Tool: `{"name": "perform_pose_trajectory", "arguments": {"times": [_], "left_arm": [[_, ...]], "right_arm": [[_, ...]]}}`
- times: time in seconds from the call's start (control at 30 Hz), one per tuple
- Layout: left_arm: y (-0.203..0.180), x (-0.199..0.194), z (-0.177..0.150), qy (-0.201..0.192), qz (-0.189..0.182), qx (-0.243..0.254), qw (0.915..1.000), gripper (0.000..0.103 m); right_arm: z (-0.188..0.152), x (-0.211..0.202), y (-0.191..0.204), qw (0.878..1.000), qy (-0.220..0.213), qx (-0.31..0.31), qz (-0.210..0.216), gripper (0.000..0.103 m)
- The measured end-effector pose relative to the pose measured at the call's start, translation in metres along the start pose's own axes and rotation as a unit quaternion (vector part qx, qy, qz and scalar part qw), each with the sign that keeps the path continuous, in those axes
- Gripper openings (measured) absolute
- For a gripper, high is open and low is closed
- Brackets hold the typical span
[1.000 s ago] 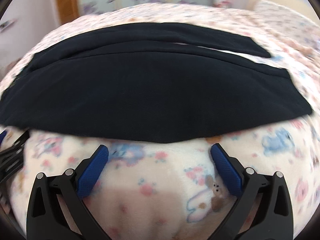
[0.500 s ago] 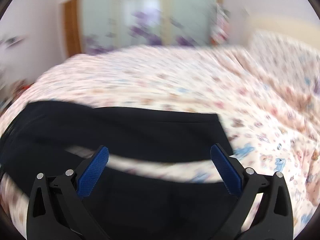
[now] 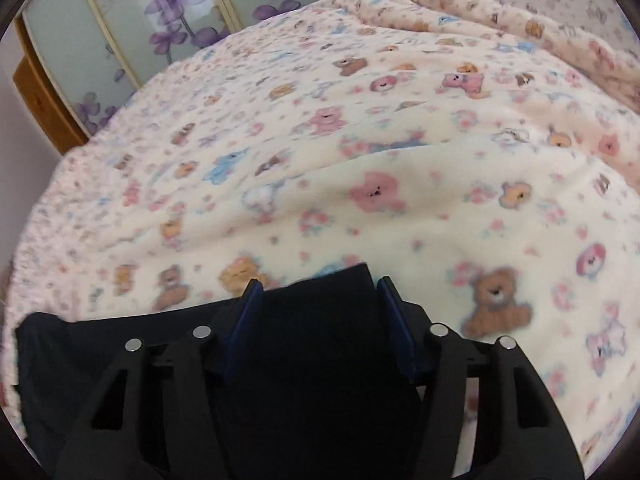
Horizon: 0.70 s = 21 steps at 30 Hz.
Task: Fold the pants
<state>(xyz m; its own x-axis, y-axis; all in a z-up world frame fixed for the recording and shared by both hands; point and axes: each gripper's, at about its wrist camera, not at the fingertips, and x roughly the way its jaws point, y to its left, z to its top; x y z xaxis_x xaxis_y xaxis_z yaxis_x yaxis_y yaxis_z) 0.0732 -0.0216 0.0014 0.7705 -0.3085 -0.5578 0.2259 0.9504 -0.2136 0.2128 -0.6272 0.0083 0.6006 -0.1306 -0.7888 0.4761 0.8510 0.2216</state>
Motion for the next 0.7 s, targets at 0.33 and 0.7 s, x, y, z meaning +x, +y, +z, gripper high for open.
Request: {"name": "perform_pose_trajectory", "arguments": {"times": [0.33, 0.7], "left_arm": [[0.008, -0.002, -0.004, 0.001, -0.015, -0.023, 0.9996, 0.101], [0.017, -0.013, -0.006, -0.019, -0.034, -0.041, 0.9984, 0.101]], "right_arm": [[-0.021, -0.027, 0.006, 0.996, -0.051, -0.042, 0.054, 0.020], [-0.123, -0.178, 0.003, 0.959, -0.173, -0.097, 0.201, 0.019]]}}
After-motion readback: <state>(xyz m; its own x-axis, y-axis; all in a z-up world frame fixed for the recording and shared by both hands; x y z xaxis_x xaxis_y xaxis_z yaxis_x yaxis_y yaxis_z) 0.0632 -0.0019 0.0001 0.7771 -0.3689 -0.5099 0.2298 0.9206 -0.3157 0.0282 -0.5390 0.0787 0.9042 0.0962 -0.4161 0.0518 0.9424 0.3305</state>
